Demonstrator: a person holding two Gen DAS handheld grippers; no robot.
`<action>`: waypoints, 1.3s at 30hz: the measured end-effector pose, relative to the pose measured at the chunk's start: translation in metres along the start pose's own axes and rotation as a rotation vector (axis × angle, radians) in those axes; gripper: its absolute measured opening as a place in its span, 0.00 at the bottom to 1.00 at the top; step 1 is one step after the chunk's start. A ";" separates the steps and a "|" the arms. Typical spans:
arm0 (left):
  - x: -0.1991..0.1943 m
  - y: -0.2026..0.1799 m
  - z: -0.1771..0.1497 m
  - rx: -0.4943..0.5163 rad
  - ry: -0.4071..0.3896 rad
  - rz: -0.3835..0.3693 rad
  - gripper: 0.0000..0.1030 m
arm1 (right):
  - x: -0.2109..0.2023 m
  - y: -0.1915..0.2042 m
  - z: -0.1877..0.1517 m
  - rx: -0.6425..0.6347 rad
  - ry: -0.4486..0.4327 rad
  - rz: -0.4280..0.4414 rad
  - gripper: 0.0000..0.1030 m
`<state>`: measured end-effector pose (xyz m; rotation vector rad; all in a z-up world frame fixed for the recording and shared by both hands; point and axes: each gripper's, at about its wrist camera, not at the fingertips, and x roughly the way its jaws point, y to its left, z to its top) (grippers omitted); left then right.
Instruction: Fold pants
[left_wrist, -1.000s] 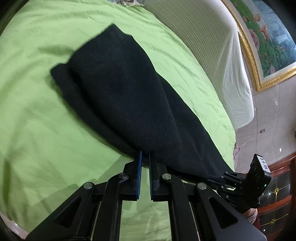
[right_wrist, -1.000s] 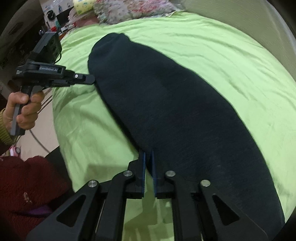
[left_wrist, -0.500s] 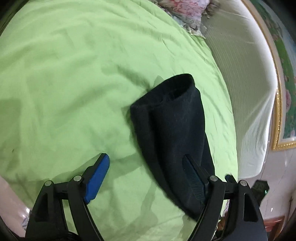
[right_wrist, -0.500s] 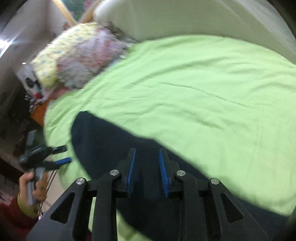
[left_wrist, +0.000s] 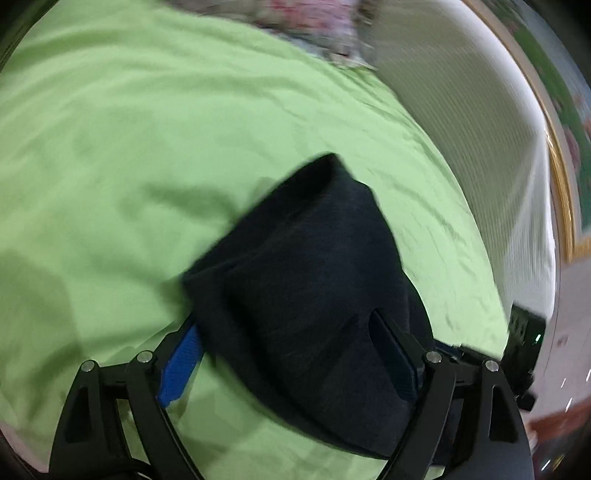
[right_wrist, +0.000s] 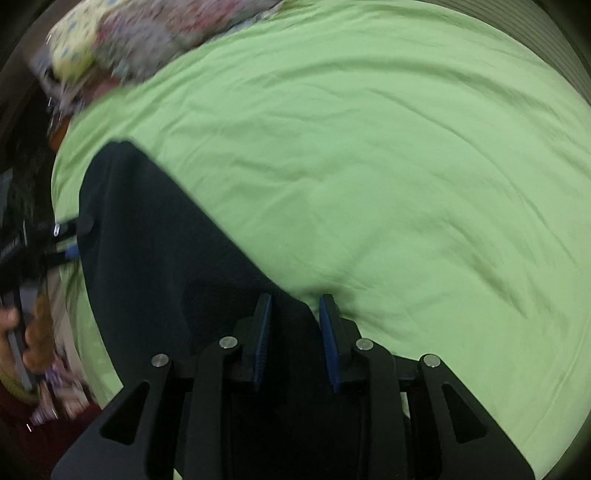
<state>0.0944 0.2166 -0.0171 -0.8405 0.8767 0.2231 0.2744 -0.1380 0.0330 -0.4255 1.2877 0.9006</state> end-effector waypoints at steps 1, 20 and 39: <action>0.002 -0.004 -0.001 0.035 -0.005 0.006 0.83 | -0.001 0.004 -0.002 -0.013 0.008 -0.003 0.19; -0.063 0.015 0.008 0.245 -0.096 -0.186 0.16 | -0.027 0.059 0.006 -0.176 -0.234 -0.419 0.08; -0.102 -0.047 -0.008 0.441 -0.127 -0.171 0.63 | -0.141 0.000 -0.155 0.416 -0.534 -0.185 0.34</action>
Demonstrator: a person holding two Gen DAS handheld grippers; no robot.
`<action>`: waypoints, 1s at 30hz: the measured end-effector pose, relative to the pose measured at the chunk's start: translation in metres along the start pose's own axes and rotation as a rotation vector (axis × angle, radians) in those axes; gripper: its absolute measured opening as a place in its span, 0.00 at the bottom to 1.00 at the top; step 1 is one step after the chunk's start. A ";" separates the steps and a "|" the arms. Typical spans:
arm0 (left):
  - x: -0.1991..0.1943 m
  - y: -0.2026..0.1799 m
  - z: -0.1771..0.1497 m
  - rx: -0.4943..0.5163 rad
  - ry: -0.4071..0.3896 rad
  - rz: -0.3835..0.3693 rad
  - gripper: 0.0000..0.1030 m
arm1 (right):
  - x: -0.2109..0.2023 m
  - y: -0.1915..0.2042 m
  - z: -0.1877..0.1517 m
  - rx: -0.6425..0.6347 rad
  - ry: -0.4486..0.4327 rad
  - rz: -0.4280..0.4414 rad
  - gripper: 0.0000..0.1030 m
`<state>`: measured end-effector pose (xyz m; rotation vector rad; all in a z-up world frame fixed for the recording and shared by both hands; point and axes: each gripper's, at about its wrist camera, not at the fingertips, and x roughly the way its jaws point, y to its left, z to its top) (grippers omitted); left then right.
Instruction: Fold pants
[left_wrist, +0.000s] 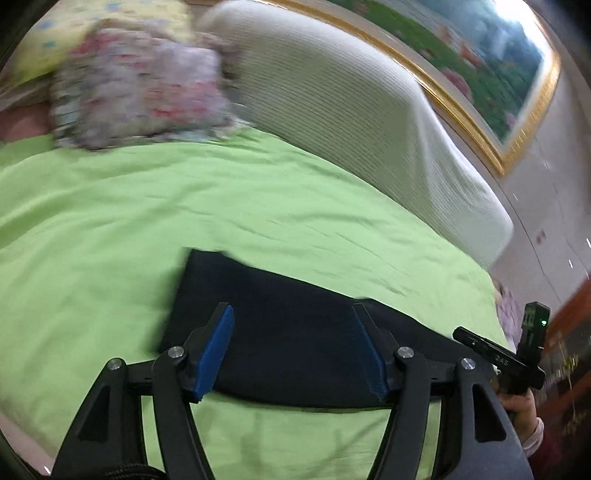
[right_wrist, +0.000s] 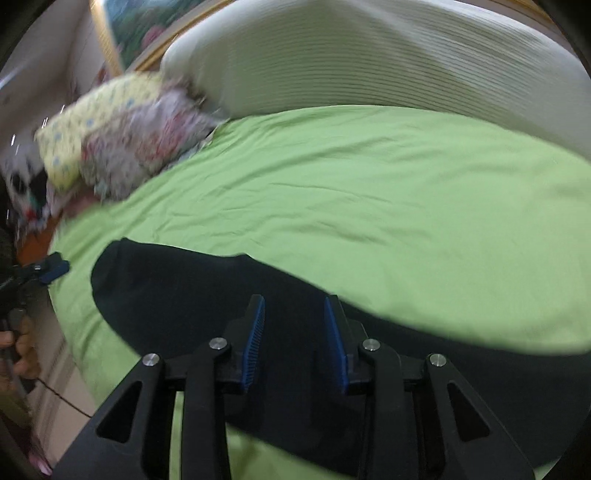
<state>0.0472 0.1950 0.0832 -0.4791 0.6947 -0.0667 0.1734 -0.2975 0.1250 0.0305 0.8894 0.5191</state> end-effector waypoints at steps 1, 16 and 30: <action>0.011 -0.014 0.000 0.023 0.028 -0.030 0.63 | -0.014 -0.011 -0.011 0.035 -0.011 -0.004 0.34; 0.175 -0.278 -0.034 0.510 0.486 -0.398 0.68 | -0.112 -0.119 -0.085 0.380 -0.125 -0.218 0.34; 0.276 -0.416 -0.082 0.825 0.740 -0.473 0.64 | -0.119 -0.173 -0.100 0.648 -0.202 -0.203 0.38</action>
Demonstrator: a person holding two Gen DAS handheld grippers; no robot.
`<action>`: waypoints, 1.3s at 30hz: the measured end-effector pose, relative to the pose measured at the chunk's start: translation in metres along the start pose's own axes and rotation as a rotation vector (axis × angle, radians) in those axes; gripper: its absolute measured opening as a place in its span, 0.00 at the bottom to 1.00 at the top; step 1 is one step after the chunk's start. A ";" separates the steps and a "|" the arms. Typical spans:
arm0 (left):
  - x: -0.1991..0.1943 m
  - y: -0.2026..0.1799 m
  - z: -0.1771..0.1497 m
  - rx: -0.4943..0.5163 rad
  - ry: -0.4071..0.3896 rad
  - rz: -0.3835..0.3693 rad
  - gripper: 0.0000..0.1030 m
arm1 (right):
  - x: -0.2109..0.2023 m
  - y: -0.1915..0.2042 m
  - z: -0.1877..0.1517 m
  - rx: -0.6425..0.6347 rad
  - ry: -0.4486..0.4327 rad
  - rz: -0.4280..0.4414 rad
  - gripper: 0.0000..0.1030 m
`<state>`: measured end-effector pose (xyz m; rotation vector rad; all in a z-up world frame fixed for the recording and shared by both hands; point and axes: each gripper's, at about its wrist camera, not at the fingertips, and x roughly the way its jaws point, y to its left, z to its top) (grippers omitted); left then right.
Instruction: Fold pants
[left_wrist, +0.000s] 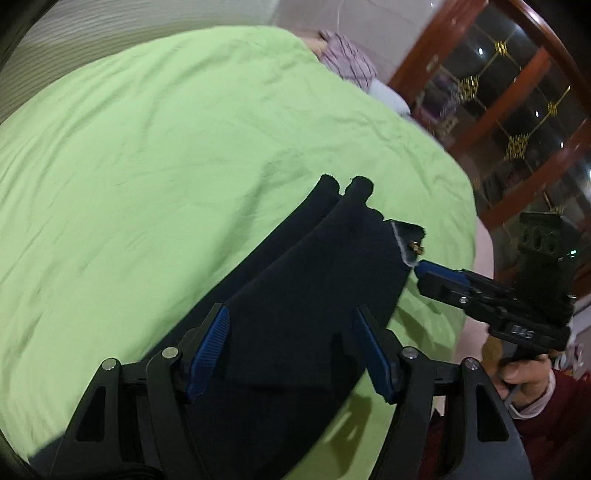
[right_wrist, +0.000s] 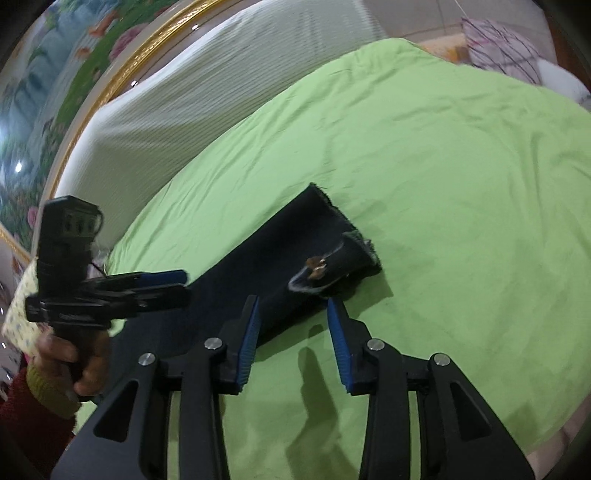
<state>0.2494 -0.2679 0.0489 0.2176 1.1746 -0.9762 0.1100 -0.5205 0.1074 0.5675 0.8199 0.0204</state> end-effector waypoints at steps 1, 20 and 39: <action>0.005 -0.001 0.004 0.007 0.010 -0.010 0.63 | 0.000 -0.002 0.001 0.016 -0.009 0.016 0.38; 0.029 -0.031 0.046 0.195 0.063 0.046 0.07 | 0.006 0.003 0.011 -0.047 -0.044 0.071 0.06; 0.042 -0.029 0.075 0.248 0.118 0.036 0.08 | -0.002 -0.013 0.008 -0.023 -0.067 0.113 0.06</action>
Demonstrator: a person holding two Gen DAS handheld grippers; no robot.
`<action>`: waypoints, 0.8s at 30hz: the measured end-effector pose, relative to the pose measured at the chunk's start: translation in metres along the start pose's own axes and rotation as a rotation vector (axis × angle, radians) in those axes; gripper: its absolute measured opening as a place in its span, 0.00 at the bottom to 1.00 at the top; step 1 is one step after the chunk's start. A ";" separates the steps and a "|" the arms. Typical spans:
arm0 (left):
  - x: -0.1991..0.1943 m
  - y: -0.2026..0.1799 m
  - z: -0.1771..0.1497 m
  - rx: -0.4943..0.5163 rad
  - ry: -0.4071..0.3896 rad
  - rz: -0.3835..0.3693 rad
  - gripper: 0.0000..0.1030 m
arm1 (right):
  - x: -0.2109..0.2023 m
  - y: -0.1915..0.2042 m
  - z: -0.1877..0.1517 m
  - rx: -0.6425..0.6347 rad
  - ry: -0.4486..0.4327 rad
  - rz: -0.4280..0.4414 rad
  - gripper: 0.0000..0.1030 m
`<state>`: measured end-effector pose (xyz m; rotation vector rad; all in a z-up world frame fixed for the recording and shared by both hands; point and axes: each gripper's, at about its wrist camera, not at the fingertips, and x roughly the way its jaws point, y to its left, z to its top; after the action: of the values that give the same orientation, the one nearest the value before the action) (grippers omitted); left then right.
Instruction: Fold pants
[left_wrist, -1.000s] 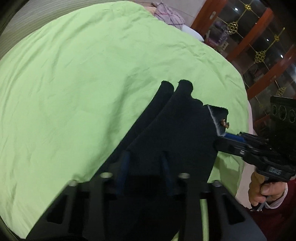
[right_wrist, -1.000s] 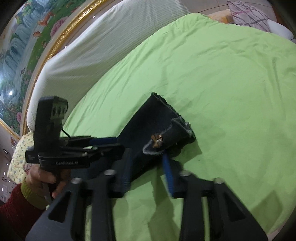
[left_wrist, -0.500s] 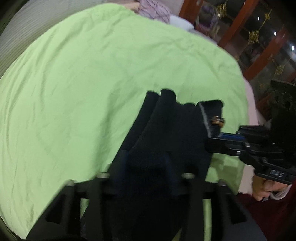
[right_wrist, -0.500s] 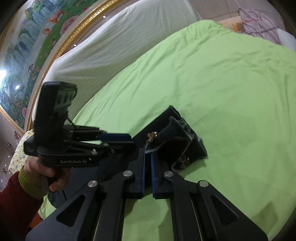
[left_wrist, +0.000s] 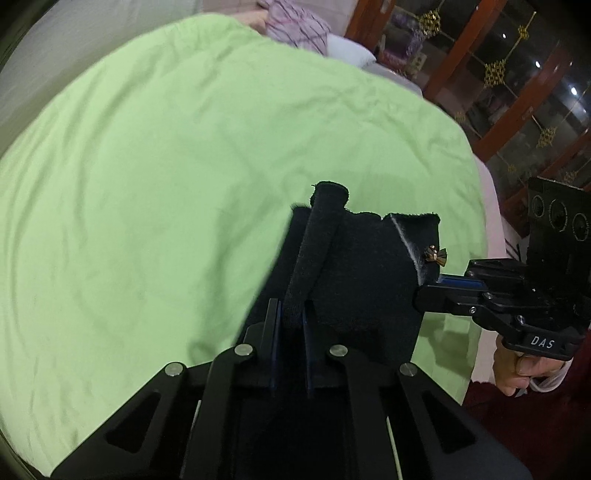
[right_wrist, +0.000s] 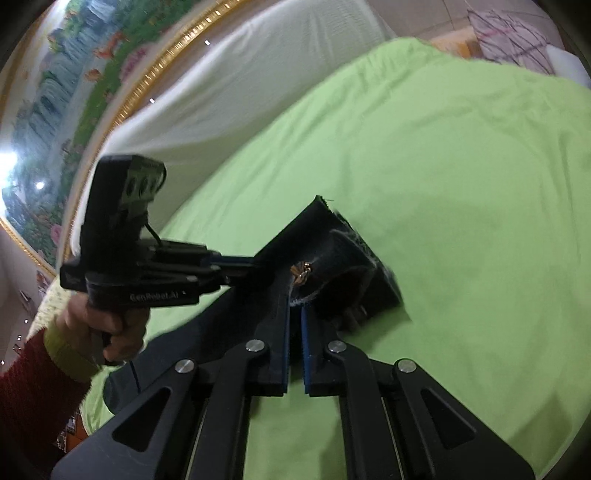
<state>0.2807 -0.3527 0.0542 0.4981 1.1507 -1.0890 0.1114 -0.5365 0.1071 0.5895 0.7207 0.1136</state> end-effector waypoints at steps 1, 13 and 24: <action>0.000 0.001 0.000 -0.008 0.003 -0.006 0.08 | 0.002 0.001 0.001 -0.010 0.005 -0.012 0.06; 0.016 0.010 0.014 -0.037 0.030 0.034 0.61 | -0.008 -0.039 -0.027 0.122 0.104 -0.061 0.42; 0.066 0.043 0.023 -0.189 0.049 -0.279 0.45 | 0.025 -0.041 -0.035 0.138 0.094 0.042 0.16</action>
<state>0.3300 -0.3800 -0.0049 0.2208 1.3800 -1.1954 0.1034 -0.5466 0.0488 0.7349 0.8120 0.1321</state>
